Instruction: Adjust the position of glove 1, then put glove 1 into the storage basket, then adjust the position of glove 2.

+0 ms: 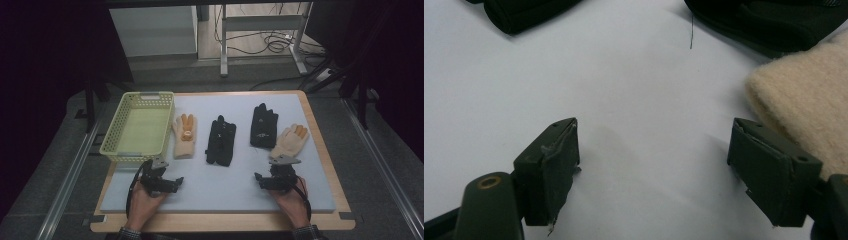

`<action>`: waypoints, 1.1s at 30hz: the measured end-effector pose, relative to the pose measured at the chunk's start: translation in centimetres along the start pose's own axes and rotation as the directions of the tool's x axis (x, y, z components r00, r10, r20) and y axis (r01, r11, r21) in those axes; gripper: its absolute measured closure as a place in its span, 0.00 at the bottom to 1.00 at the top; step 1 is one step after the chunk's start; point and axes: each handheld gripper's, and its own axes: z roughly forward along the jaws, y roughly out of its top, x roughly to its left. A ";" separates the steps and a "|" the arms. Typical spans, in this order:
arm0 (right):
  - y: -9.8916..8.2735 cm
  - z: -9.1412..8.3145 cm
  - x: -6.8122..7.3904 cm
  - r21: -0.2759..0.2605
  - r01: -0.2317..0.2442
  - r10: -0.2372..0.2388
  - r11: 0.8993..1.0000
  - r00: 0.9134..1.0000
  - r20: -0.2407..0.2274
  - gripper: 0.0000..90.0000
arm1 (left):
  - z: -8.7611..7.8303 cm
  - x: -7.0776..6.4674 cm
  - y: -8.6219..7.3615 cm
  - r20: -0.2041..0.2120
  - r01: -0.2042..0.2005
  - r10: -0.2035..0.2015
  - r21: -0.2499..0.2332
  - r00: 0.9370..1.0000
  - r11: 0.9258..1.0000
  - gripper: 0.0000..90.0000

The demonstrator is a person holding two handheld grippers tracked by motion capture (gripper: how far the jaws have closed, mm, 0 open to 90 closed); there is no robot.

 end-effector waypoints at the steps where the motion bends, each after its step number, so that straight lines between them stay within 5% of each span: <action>1: 0.0 0.0 0.0 0.001 0.001 -0.001 1.000 1.000 -0.001 0.22 | 0.0 0.0 0.0 -0.001 -0.001 0.001 0.000 1.000 1.000 0.05; 33: 0.1 -0.1 -0.1 0.005 0.000 0.000 1.000 1.000 -0.011 0.24 | 0.0 0.0 0.0 0.001 -0.002 0.002 -0.002 1.000 1.000 0.05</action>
